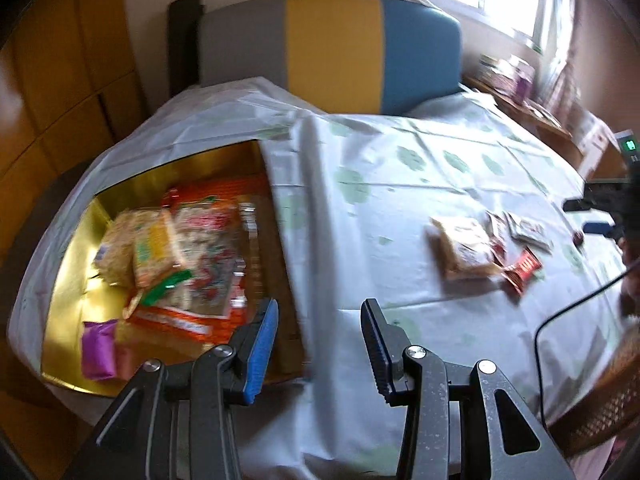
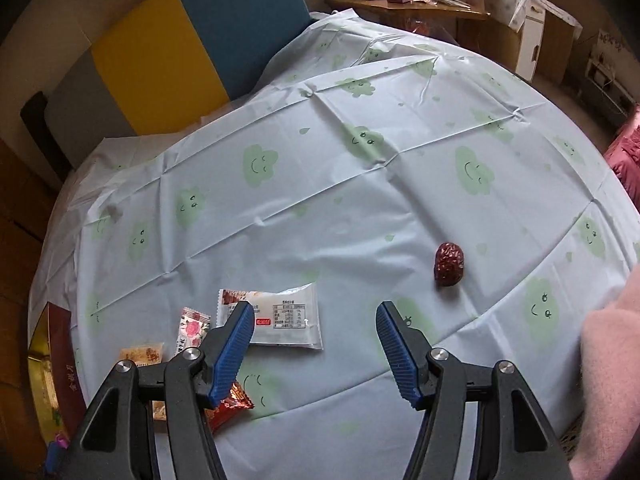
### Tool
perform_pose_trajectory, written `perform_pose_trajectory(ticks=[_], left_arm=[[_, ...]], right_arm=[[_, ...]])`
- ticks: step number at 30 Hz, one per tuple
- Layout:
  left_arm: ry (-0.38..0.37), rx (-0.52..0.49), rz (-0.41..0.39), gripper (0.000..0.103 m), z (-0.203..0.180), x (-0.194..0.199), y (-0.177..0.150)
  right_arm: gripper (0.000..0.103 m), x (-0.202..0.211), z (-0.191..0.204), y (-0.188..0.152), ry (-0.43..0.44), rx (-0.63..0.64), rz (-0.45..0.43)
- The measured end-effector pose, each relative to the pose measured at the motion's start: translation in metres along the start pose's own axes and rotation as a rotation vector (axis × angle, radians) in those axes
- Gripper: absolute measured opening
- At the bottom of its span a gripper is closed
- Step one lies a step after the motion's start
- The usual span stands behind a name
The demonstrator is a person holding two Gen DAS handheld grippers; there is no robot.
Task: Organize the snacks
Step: 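Move the left tool to the tan floss-bread bag and grasp it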
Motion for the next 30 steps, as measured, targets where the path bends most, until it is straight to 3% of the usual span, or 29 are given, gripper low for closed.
perform_pose_trajectory(ticks=[7,18,20,30], left_arm=[[-0.06,-0.096,0.066,0.044,-0.046,-0.018,-0.004],[-0.152,-0.15,0.119,0.063,-0.101,-0.057,0.026],[-0.182,-0.158,0.126,0.071,-0.113,-0.064,0.033],[-0.174,-0.213,0.168,0.071,-0.143,-0.115,0.053]], right_arm=[[0.064,-0.006,0.0,-0.005,0.011,-0.004,0.03],[0.064,-0.006,0.005,-0.008,0.033,0.009,0.042],[0.064,-0.006,0.006,-0.007,0.04,0.009,0.038],[0.064,-0.005,0.002,-0.005,0.062,-0.029,0.04]])
Point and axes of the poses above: each gripper's, at about its wrist camera, not at the fingertips, and x roughly against the way its jaws point, z to its left, y to its top, the point moved 7 cm from there along -x, roughly the way its jaws point, and after that the axes turned 3 degrees about -x, right-handed, at the moved point
